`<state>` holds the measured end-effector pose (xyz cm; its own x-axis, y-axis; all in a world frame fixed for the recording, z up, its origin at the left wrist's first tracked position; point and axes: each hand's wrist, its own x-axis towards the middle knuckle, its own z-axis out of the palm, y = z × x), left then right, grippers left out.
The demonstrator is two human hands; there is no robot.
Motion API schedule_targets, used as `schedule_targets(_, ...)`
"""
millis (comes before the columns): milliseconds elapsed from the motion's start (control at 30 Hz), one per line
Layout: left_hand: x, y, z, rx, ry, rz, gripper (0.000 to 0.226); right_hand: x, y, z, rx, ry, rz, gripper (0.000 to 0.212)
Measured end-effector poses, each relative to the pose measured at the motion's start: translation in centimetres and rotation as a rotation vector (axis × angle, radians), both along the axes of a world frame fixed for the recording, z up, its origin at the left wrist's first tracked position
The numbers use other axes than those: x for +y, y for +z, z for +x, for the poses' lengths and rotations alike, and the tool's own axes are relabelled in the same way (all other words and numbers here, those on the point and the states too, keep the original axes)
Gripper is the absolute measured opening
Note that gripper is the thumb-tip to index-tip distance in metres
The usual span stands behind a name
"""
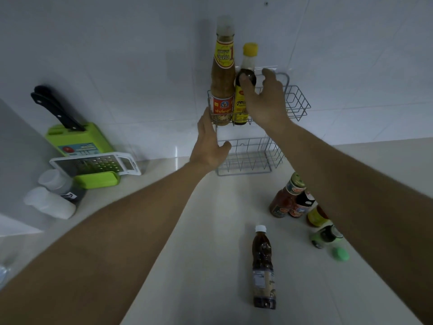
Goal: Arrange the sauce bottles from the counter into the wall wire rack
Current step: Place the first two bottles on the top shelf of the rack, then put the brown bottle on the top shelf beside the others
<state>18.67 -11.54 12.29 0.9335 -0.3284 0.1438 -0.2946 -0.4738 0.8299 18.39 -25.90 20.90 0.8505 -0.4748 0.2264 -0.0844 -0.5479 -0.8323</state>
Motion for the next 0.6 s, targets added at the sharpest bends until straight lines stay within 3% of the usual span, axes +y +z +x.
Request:
schedule_targets(133,0.1,-4.3,-4.0,0.022,0.042,0.037,0.086,2.8,-0.7,-5.5,-0.127,0.041,0.012,0.041)
schedule_targets(267,0.6,-10.6,-8.0,0.056,-0.001,0.147,0.075,4.3,-7.0,-11.8,0.136,0.147,-0.027,0.035)
schedule_targets(367,0.8,-15.1,-11.4,0.083,-0.061,0.284,0.065,4.5,-13.6,-16.6,0.396,0.121,-0.06,0.042)
schedule_targets(433,1.2,-17.7,-13.9,0.142,-0.151,0.479,0.063,4.3,-16.9,-19.7,0.549,0.063,-0.108,0.054)
schedule_targets(500,1.8,-19.9,-16.3,0.097,-0.246,0.692,0.065,4.1,-19.2,-22.2,0.682,0.002,-0.16,0.068)
schedule_targets(600,2.5,-21.5,-18.3,-0.01,-0.256,0.787,0.073,4.0,-21.7,-24.5,0.853,-0.031,-0.102,0.081)
